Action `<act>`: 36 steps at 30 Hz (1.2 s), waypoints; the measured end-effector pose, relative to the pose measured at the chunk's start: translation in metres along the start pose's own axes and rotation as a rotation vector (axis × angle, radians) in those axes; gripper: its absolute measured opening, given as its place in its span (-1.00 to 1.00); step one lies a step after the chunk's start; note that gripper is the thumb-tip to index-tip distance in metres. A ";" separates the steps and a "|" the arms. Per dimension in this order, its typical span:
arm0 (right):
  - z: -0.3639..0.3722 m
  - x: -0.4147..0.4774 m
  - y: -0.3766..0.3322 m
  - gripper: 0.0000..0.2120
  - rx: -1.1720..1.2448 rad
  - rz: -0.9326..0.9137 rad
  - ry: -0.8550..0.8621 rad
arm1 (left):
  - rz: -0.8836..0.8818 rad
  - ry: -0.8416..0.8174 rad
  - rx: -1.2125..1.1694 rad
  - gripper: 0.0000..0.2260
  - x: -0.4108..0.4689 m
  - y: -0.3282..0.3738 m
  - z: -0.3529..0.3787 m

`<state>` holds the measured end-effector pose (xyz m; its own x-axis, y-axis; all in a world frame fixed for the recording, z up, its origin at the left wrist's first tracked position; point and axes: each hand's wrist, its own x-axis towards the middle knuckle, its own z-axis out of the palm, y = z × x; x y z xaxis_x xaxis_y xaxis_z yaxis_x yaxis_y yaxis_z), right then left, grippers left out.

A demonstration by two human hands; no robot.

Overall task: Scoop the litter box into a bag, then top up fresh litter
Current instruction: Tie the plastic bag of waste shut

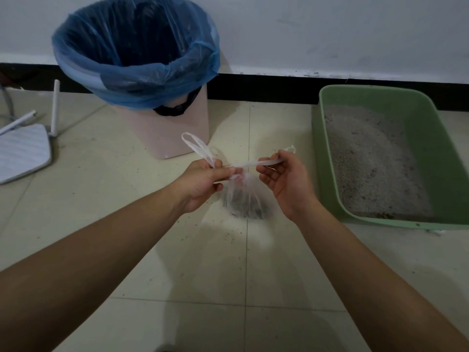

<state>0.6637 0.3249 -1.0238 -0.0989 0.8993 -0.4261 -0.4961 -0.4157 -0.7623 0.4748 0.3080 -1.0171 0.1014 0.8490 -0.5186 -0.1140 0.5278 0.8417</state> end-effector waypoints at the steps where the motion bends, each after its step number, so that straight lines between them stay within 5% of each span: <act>1: -0.001 0.000 0.001 -0.73 -0.006 -0.002 0.008 | -0.005 0.009 -0.026 -0.67 0.001 -0.001 0.000; 8: -0.009 -0.002 0.010 -0.77 -0.167 0.157 0.109 | -0.008 0.029 -0.173 -0.68 0.001 -0.002 -0.002; 13: -0.014 -0.002 0.013 -0.88 -0.557 0.289 0.102 | 0.053 0.081 -0.073 -0.57 -0.001 -0.003 -0.001; 16: -0.018 0.003 0.017 -0.84 -0.974 0.030 0.191 | 0.110 0.099 0.053 -0.60 -0.002 0.000 -0.002; 18: -0.022 0.007 0.018 -0.63 -1.093 -0.203 0.232 | 0.129 0.123 0.132 -0.64 -0.002 0.005 -0.005; 21: -0.024 0.009 0.010 -0.59 -1.110 -0.369 0.036 | 0.149 0.125 0.242 -0.65 -0.002 0.010 -0.009; 25: -0.017 0.002 0.004 -0.64 -1.018 -0.088 -0.308 | 0.172 0.107 0.295 -0.67 -0.002 0.014 -0.009; 30: -0.014 -0.004 0.009 -0.66 -1.145 -0.127 -0.335 | 0.170 0.120 0.358 -0.82 -0.003 0.012 -0.006; 36: -0.012 -0.003 0.016 -0.81 -1.108 -0.111 -0.338 | 0.253 0.416 0.539 -0.78 0.002 -0.002 -0.003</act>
<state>0.6660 0.3138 -1.0403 -0.4099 0.8592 -0.3063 0.4934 -0.0736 -0.8667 0.4721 0.3091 -1.0206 -0.2601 0.9397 -0.2219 0.4296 0.3184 0.8450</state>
